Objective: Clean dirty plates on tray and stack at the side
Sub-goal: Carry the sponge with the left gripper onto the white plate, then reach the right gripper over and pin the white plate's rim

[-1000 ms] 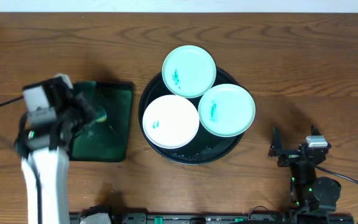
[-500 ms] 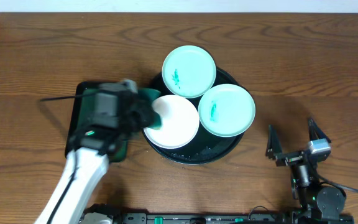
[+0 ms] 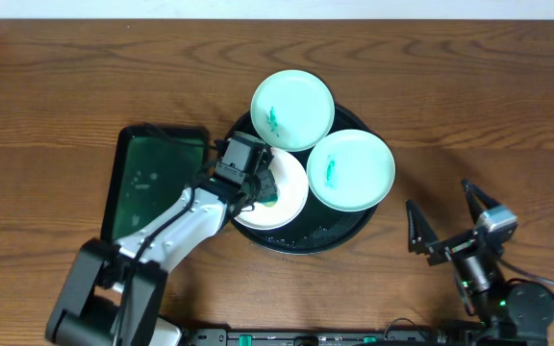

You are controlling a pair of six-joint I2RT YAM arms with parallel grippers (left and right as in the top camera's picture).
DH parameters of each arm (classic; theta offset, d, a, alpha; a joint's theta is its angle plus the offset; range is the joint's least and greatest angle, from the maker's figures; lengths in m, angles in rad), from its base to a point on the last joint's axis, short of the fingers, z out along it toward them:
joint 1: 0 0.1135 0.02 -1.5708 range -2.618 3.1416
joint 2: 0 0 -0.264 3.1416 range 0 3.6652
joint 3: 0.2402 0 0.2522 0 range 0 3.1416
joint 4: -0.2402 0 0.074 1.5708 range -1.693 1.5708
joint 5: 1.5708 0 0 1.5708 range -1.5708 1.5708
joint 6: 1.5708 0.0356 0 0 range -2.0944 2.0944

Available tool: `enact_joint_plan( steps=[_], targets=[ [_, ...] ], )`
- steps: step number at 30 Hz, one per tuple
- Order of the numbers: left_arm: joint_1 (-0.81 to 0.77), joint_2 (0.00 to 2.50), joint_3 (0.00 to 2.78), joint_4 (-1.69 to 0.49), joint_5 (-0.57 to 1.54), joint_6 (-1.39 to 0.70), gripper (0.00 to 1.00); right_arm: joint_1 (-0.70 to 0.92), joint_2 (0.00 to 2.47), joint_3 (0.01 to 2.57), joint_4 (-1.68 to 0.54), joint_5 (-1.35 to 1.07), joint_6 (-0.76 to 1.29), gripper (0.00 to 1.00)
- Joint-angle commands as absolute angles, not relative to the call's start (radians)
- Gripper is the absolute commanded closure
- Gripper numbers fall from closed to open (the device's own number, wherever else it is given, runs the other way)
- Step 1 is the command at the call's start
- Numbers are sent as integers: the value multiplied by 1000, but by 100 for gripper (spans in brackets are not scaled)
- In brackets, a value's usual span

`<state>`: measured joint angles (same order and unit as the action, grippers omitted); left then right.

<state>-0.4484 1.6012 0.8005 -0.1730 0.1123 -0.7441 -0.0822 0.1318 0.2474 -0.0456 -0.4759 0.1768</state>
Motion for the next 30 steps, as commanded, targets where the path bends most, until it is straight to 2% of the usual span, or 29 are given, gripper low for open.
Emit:
enact_joint_plan(
  steps=[1,3,4,7,11,14,16,17,20,22,24,26,27,28,30],
  targets=[
    [-451,1619,801,-172,78,-760,55,-91,244,387,-111,-489,150,1],
    [-444,1604,806,-174,82,-731,42,-91,321,448,-122,-543,147,1],
    [-439,1591,810,-177,93,-721,40,-91,347,463,-115,-590,159,1],
    [-412,1507,822,-187,141,-700,39,-91,415,487,-61,-745,213,1],
    [-379,1349,822,-202,146,-664,39,-90,486,490,121,-791,338,1],
    [-363,1256,822,-211,144,-600,39,-90,544,539,120,-793,414,1],
    [-358,1217,822,-233,128,-587,39,-90,610,627,-24,-791,435,1],
    [-358,1203,822,-251,109,-587,39,-89,673,712,-176,-792,420,1],
    [-358,1195,822,-296,68,-587,39,-64,847,932,-558,-765,266,1],
    [-358,1201,822,-316,59,-587,34,-14,988,1089,-776,-669,160,1],
    [-358,1203,822,-318,60,-587,29,46,1101,1187,-828,-639,143,1],
    [-358,1203,822,-318,63,-588,29,96,1185,1229,-786,-671,175,1],
    [-358,1203,822,-318,63,-587,29,111,1205,1228,-752,-669,191,8],
    [-358,1203,822,-319,63,-587,29,132,1236,1228,-705,-651,214,25],
    [-358,1203,822,-321,63,-587,29,177,1306,1228,-623,-574,260,41]
  ],
)
